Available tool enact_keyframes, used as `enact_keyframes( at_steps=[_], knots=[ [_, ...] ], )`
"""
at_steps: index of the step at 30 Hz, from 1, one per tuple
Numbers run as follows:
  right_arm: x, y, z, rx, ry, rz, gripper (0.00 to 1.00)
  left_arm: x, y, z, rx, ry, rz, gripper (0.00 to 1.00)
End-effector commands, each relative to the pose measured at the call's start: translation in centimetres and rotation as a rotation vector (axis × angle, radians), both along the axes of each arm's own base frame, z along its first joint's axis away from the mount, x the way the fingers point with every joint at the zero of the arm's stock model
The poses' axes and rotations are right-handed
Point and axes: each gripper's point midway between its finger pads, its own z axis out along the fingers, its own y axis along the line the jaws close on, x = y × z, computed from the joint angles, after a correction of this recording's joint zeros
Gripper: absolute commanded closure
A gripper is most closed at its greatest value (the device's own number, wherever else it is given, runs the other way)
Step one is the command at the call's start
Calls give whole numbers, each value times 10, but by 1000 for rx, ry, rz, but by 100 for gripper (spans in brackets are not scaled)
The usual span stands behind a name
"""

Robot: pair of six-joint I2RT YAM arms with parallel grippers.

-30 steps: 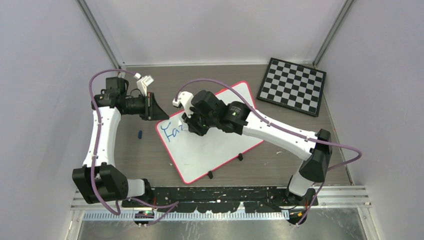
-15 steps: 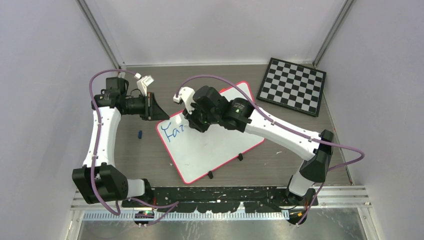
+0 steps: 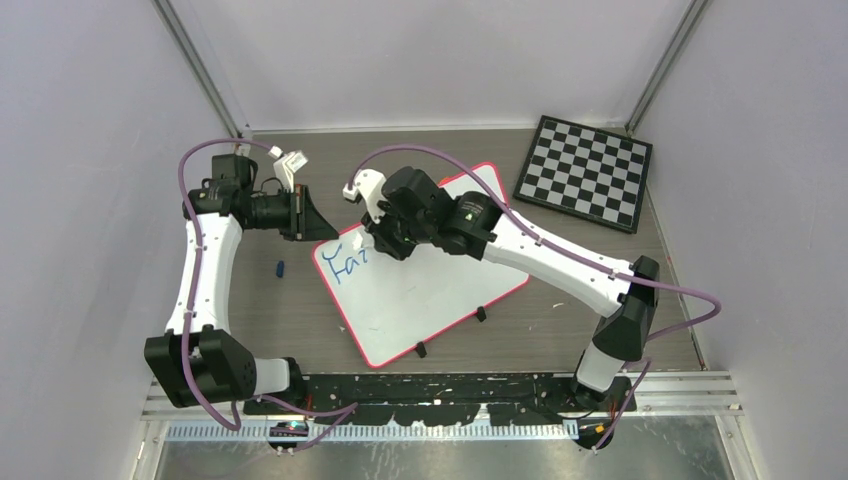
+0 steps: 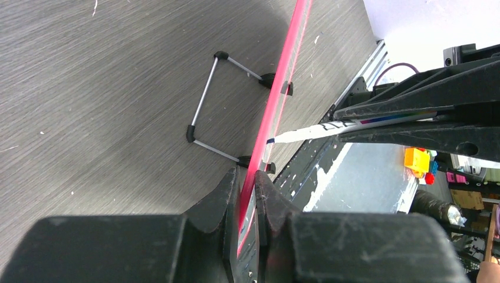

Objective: Write a sentence on the whiteboard

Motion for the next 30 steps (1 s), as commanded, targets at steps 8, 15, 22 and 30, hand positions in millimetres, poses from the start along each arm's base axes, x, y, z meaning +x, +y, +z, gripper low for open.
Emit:
enact_keyframes(
  at_steps=[8, 15, 22, 30],
  knots=[
    [-8, 4, 16, 49, 1, 48, 100, -9, -5, -1, -4, 29, -15, 100],
    [-28, -11, 31, 65, 25, 76, 100, -9, -5, -2, 0, 32, -16, 100],
    [-20, -23, 23, 60, 18, 38, 100, -9, -6, -2, 2, 31, -18, 100],
    [-14, -13, 21, 69, 12, 31, 100, -11, -7, -2, 4, 30, -22, 100]
  ],
)
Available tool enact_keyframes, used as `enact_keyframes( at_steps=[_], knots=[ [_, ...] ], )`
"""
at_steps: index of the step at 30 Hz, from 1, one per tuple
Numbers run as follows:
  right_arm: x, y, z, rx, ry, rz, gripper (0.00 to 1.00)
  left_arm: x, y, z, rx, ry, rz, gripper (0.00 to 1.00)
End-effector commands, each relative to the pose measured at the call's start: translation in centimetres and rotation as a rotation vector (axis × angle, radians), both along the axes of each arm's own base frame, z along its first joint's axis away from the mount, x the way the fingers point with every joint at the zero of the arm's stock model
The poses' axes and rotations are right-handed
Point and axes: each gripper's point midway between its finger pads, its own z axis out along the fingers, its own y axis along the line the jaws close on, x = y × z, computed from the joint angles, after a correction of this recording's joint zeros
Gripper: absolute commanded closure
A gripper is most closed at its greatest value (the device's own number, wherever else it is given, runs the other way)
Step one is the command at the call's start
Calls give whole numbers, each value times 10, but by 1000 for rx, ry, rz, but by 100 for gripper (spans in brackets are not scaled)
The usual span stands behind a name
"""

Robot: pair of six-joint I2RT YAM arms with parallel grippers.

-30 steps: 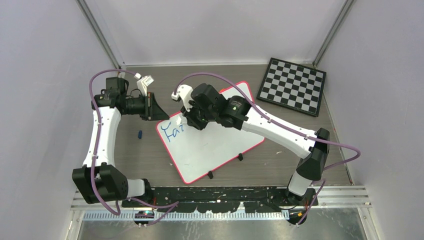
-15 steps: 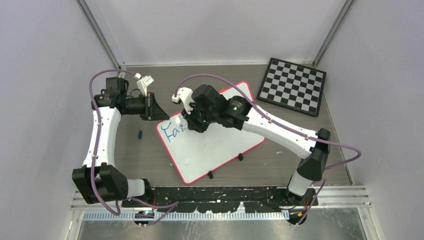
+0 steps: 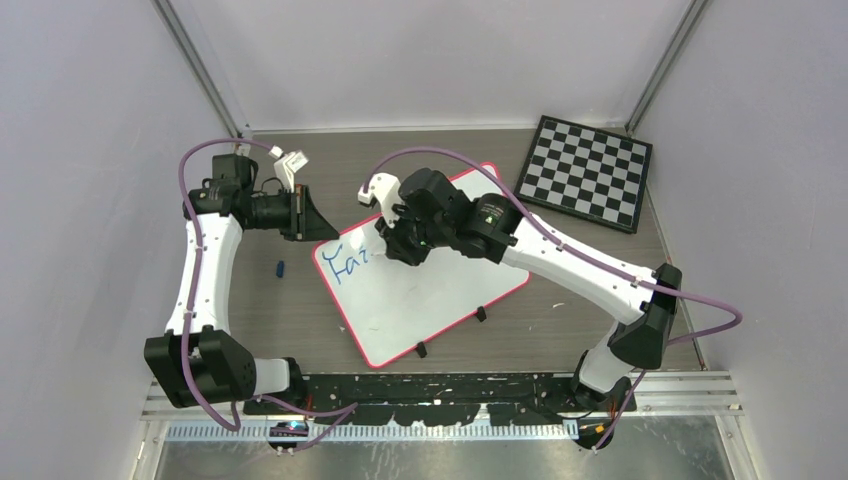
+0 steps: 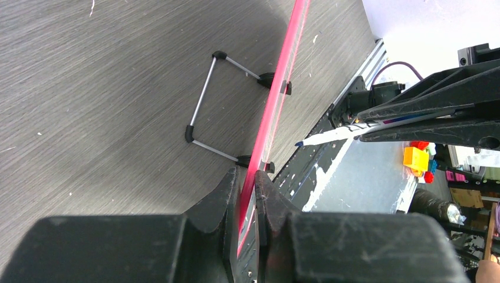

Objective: Write a sentence on the whiteboard

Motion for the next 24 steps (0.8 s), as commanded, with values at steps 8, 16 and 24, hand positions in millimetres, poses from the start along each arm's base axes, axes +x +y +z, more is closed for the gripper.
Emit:
enact_keyframes(
  at_steps=[8, 16, 24],
  knots=[
    [19, 16, 13, 54, -59, -34, 100, -10, -6, -2, 4, 30, -19, 100],
    [29, 23, 7, 40, -82, -49, 100, -11, -6, -2, 6, 30, -21, 100],
    [46, -6, 6, 5, -105, -114, 100, -10, -6, -1, 8, 30, -22, 100]
  ],
)
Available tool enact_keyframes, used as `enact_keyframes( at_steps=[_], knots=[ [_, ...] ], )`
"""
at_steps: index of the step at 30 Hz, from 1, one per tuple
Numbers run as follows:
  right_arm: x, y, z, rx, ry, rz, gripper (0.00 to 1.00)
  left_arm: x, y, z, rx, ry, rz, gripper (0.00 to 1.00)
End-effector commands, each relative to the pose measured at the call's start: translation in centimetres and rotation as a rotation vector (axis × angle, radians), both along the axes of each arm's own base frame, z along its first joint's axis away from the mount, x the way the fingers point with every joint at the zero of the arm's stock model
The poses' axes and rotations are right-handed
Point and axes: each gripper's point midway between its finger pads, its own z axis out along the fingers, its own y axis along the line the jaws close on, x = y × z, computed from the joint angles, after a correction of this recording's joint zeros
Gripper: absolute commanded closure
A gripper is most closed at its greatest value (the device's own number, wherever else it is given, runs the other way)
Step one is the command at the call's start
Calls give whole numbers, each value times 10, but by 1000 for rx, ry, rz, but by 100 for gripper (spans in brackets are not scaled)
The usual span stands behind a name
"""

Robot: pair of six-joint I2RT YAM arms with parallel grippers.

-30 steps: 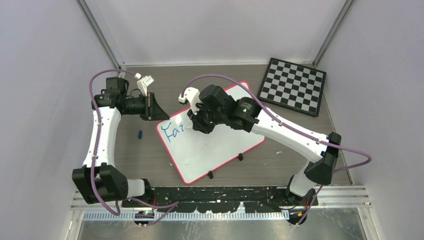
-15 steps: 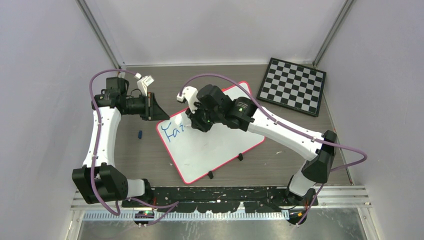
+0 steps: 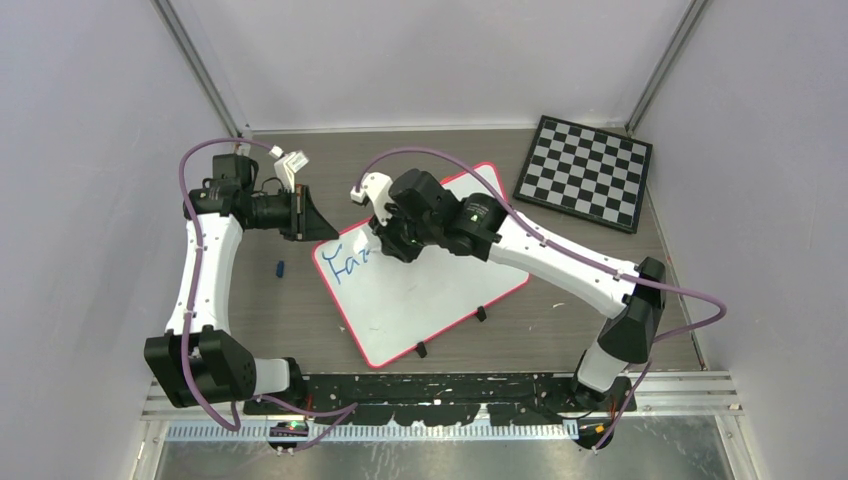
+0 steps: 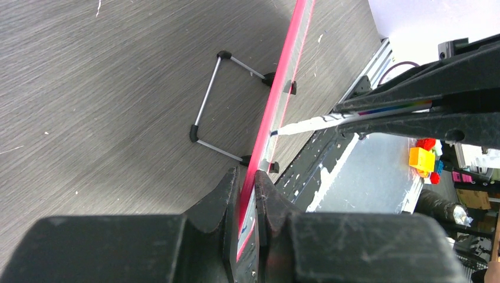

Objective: Write a sentence on the whiteboard

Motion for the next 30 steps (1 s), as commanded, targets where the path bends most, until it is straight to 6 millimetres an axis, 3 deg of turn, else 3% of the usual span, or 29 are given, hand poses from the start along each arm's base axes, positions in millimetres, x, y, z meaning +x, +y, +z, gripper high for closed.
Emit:
enact_keyframes(
  at_steps=[1, 7, 17, 30],
  knots=[
    [27, -18, 21, 24, -86, -75, 100, -11, -7, 0, -4, 37, -22, 100],
    [30, -26, 22, 9, -93, -79, 100, -10, -7, 0, -1, 40, -21, 100],
    [9, -10, 58, 119, -64, 6, 100, -9, -7, 0, 2, 45, -23, 100],
    [23, 6, 43, 106, -70, -3, 100, -10, -7, -1, 7, 41, -23, 100]
  ],
)
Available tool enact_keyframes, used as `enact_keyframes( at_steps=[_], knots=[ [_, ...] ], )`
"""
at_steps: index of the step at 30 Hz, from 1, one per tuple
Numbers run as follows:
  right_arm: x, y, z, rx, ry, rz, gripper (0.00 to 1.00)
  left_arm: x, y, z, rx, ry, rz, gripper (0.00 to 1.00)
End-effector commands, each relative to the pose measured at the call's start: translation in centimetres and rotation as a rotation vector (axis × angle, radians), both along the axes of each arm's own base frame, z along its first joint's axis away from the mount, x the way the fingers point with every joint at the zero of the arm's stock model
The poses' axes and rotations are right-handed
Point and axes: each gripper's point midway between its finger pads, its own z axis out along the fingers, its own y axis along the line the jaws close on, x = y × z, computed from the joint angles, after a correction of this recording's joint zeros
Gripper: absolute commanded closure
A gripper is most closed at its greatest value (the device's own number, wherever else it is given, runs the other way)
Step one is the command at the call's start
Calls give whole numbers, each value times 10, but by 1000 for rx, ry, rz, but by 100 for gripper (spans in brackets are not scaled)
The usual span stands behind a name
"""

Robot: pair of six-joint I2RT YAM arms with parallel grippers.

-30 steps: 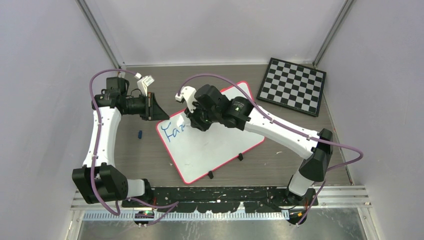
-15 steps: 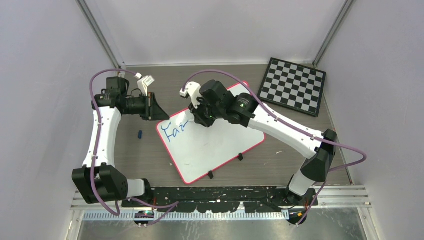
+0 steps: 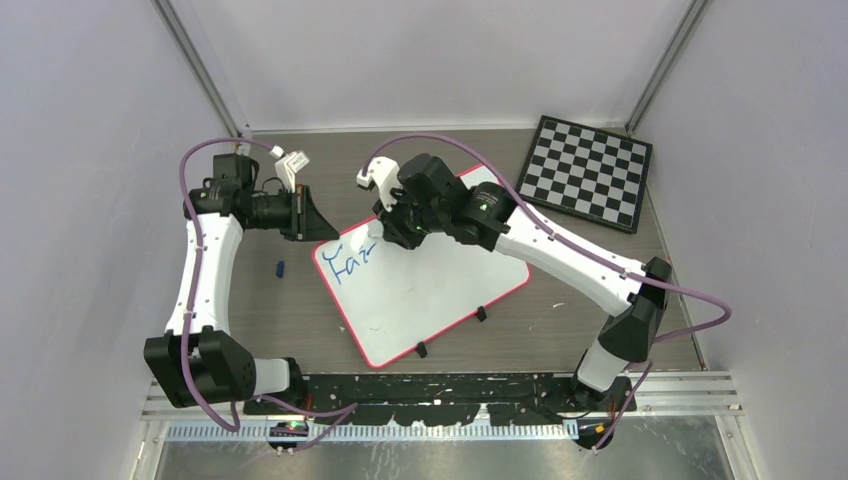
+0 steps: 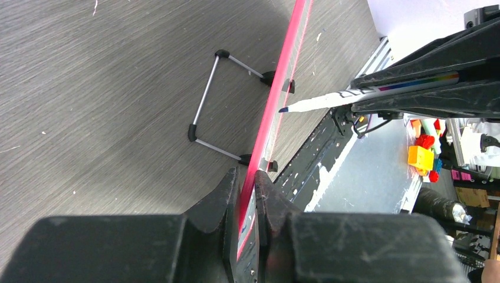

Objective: Write a sentence on the whiteboard

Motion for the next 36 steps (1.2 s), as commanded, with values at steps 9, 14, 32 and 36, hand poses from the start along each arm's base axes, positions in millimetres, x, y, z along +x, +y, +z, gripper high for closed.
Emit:
enact_keyframes(
  at_steps=[9, 14, 32, 36],
  knots=[
    [-2, 3, -7, 22, 10, 2, 100, -9, -6, -3, 5, 43, -21, 100],
    [-9, -3, -18, 9, 34, 5, 100, -9, -6, -3, 6, 43, -21, 100],
    [-6, -15, 19, 15, -47, 10, 100, -10, -7, -2, 10, 42, -22, 100],
    [2, -15, 30, 33, -71, -7, 100, -9, -6, -2, 11, 42, -22, 100]
  ],
)
